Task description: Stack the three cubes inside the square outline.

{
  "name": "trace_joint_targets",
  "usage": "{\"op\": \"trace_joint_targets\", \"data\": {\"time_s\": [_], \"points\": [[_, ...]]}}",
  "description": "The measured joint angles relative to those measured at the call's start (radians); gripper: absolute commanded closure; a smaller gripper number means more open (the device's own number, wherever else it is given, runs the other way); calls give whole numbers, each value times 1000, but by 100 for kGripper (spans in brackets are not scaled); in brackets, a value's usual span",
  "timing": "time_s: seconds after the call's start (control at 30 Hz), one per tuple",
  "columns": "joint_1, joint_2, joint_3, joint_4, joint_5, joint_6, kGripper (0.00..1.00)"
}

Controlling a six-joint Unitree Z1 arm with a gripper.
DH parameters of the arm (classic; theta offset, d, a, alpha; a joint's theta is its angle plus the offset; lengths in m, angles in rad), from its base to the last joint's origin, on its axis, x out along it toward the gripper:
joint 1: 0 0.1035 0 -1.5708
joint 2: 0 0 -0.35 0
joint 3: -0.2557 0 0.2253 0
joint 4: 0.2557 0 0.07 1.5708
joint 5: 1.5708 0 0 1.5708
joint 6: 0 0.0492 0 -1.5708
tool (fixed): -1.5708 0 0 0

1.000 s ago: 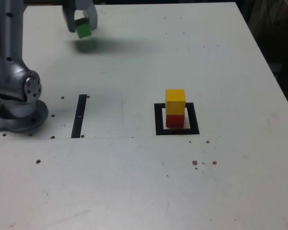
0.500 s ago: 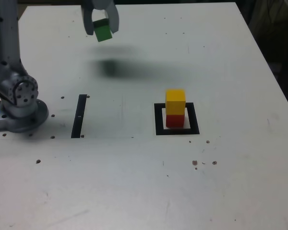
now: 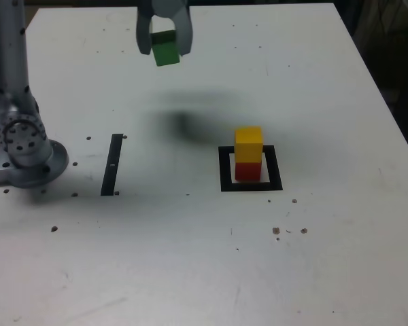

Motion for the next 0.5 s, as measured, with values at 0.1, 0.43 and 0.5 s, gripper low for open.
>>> {"op": "trace_joint_targets", "data": {"time_s": [0.1,0.43,0.5], "points": [[-59,9,-35,28,-20,-24,69],[-203,67,-101,50,-78,-98,69],[-220,79,-121,55,-85,-112,69]]}}
